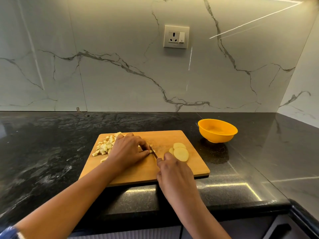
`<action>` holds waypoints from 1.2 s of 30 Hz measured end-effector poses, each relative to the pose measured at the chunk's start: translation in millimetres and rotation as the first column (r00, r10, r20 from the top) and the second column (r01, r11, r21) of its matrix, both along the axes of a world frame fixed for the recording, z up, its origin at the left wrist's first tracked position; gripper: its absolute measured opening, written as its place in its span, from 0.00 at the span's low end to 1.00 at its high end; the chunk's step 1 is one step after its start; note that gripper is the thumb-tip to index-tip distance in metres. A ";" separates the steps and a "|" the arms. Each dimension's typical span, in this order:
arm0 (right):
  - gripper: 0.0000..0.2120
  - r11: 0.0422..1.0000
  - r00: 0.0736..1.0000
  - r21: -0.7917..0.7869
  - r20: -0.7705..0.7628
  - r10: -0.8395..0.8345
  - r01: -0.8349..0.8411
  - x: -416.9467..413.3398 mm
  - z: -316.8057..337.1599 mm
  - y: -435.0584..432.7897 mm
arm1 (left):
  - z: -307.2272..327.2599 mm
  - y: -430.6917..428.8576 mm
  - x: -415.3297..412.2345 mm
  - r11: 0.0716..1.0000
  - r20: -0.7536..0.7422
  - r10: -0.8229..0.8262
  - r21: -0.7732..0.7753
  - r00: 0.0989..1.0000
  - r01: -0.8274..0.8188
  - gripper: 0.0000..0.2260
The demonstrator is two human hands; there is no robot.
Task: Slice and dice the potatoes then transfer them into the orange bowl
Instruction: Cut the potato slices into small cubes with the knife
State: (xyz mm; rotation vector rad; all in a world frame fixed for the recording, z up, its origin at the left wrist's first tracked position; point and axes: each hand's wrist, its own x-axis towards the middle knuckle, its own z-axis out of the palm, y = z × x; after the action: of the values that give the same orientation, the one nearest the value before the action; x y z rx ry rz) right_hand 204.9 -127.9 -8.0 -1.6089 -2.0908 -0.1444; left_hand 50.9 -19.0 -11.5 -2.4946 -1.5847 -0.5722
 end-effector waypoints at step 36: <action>0.18 0.988 0.812 0.051 -0.576 -0.088 0.144 41.5 -18.1 32.6 | 4.1 -15.9 4.8 0.880 -0.140 -0.474 -0.093 0.869 0.465 0.19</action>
State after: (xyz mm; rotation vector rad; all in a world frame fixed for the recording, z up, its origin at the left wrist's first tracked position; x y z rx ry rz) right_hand 246.4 -95.3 -26.0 -1.4879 -1.4977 0.1849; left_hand 55.7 -34.9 -7.4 -2.8993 -0.9425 -0.3649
